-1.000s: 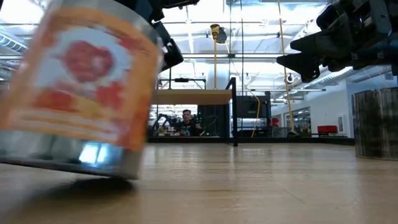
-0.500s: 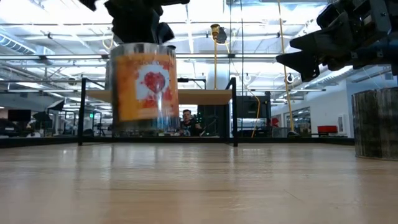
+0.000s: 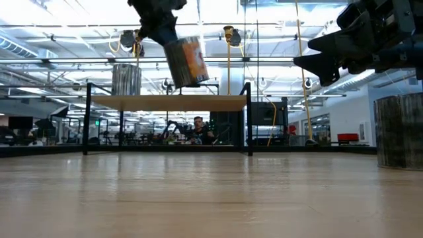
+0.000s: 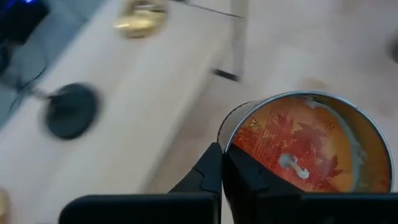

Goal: Pick & Place candle stick holders
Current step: Put the left orange scented candle on the shelf

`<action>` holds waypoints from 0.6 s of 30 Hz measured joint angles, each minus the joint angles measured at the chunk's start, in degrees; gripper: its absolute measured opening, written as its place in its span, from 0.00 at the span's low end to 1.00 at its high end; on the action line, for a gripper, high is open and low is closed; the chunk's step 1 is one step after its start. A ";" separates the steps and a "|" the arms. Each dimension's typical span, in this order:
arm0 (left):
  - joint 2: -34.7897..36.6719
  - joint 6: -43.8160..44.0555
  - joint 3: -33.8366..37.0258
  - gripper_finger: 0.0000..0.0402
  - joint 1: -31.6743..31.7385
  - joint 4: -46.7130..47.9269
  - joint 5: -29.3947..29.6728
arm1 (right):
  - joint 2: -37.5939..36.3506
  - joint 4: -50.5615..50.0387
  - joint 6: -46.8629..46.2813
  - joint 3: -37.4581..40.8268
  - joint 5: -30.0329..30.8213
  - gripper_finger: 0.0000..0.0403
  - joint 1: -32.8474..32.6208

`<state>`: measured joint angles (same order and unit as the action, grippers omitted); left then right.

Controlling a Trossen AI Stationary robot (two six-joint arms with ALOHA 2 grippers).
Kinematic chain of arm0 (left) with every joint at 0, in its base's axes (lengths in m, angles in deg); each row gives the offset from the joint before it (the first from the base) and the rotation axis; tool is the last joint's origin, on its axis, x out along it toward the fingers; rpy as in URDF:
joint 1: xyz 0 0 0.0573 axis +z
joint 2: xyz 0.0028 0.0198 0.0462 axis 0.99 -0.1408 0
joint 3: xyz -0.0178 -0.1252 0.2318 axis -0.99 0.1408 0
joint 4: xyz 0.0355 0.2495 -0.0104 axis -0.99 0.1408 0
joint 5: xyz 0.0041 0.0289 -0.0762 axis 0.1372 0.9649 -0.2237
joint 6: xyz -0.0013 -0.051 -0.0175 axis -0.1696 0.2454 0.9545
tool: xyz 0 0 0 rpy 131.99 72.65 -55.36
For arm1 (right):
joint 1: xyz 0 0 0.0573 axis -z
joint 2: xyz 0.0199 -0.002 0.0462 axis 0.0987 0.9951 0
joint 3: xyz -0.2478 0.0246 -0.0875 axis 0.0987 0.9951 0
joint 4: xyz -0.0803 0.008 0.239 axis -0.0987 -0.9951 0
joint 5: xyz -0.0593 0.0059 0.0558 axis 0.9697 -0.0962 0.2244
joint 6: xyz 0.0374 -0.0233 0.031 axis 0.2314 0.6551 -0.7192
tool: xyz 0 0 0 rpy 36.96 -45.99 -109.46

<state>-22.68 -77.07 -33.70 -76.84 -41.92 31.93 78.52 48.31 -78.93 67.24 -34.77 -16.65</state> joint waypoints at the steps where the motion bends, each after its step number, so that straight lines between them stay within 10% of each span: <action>1: 0.55 0.45 0.00 0.01 1.79 0.00 0.00 | 0.00 0.01 0.00 0.00 0.00 0.63 0.00; 18: 1.74 1.48 0.00 0.02 19.28 0.12 -0.97 | 0.00 0.13 0.00 0.00 0.02 0.63 0.00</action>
<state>-20.94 -75.59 -33.70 -57.56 -41.79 30.95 78.52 48.44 -78.93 67.24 -34.75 -16.65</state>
